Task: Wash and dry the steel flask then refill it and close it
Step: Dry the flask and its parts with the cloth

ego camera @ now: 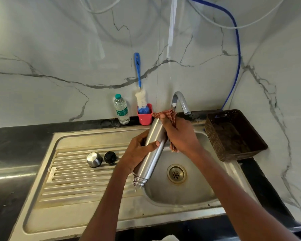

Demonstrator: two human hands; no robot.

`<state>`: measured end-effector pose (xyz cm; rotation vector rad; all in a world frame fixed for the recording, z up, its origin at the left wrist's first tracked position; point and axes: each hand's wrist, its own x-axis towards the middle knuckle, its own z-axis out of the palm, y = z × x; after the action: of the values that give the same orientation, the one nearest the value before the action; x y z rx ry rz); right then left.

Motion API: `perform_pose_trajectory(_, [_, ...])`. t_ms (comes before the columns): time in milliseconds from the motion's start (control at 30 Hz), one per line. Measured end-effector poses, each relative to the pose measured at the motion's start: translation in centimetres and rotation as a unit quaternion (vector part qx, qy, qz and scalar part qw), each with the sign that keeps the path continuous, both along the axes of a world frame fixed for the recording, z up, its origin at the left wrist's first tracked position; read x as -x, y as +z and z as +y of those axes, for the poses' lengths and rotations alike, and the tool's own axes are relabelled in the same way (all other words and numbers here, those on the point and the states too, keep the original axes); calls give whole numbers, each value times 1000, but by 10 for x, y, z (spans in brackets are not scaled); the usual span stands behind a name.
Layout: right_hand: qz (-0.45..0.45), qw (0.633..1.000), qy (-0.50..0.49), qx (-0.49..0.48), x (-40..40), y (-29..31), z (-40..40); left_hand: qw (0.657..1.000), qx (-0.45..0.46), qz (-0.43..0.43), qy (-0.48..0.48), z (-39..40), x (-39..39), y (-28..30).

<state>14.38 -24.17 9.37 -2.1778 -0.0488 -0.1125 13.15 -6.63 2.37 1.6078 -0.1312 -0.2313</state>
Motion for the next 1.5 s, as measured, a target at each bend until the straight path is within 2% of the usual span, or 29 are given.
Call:
perform_pose_trajectory(67, [5,999,12,40,-5,4,-3,1000,-5,-29,4,-3,-2,1])
perform_pose_trajectory(167, [29,988,12,148,-18,15,-5,997,-17,-79,-7,-11,-2,0])
perform_pose_trajectory(300, [15,952,-75,295,-10,17,3,982,-113,-143,43,-26,-2,-4])
perform_pose_trajectory(367, [-47,947,-98,303,1,13,7,975,-130,-170,59,-29,-3,-1])
perform_pose_trajectory(467, [-135,957,-80,243,3,11,2,980,-101,-162,51,-30,-6,4])
perform_pose_trajectory(567, [-83,983,-58,151,-7,20,-6,985,-77,-145,47,-27,-9,3])
perform_pose_trajectory(600, [-62,984,-62,155,-11,23,-6,984,-83,-151,52,-28,-9,3])
perform_pose_trajectory(700, [-49,947,-107,301,-6,28,3,969,-128,-196,80,-36,-3,6])
perform_pose_trajectory(767, [-70,925,-130,350,3,31,11,960,-149,-216,92,-38,-2,6])
perform_pose_trajectory(833, [-108,931,-132,323,5,30,11,953,-176,-225,95,-34,-7,7])
perform_pose_trajectory(900, [-120,952,-120,255,1,29,6,954,-177,-225,88,-28,-12,10])
perform_pose_trajectory(967, [-57,984,-103,131,-10,33,2,961,-148,-222,75,-25,-11,14])
perform_pose_trajectory(1033, [39,995,-90,18,-18,39,-3,963,-133,-226,62,-22,-11,15])
perform_pose_trajectory(1100, [105,990,-91,-24,-23,42,-9,964,-131,-225,57,-22,-9,14])
perform_pose_trajectory(1167, [122,987,-106,3,-22,37,-9,963,-136,-221,68,-24,-9,12])
perform_pose_trajectory(1200, [95,987,-125,34,-20,30,-6,961,-144,-225,76,-25,-12,11])
perform_pose_trajectory(1267, [-20,980,-169,100,-8,16,1,955,-159,-238,84,-27,-15,14])
perform_pose_trajectory(1333, [-154,967,-152,135,0,4,6,953,-160,-247,72,-29,-19,17])
perform_pose_trajectory(1367, [-182,966,-128,128,-2,3,5,956,-148,-244,64,-30,-20,17])
perform_pose_trajectory(1400, [-166,975,-109,104,-8,5,2,961,-134,-234,59,-30,-19,17])
perform_pose_trajectory(1433, [-105,987,-100,67,-14,13,-1,966,-125,-221,53,-29,-17,16])
perform_pose_trajectory(1500, [70,990,-98,-78,-25,25,-12,974,-110,-194,37,-26,-16,13])
